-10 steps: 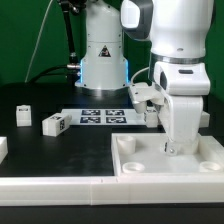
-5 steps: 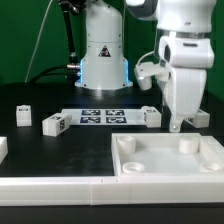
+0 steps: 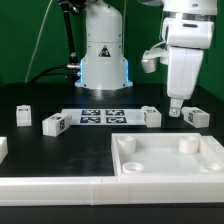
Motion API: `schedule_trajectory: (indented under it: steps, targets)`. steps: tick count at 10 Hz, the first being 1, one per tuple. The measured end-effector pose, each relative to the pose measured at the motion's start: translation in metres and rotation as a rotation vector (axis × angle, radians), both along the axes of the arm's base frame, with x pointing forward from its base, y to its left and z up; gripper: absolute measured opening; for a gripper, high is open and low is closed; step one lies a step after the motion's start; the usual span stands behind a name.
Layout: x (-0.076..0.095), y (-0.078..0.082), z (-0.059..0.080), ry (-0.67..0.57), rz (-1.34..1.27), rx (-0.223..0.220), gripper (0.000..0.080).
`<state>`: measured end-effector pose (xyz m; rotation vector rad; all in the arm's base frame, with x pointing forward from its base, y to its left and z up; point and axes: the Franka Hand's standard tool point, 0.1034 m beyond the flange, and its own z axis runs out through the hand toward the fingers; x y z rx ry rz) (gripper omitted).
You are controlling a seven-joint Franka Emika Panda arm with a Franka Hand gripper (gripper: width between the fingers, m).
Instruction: Assemble one leg
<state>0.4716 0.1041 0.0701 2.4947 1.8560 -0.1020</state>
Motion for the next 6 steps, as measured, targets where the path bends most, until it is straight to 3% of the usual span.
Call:
schedule_trajectory:
  steps: [1,3,6]
  targets:
    - [-0.001,0.001,0.0,-0.009,-0.125,-0.001,0.0648]
    - [-0.021,0.012,-0.005,-0.023,-0.413,0.002,0.0649]
    - [-0.037,0.044,-0.007,-0.017,-0.807,0.0,0.0649]
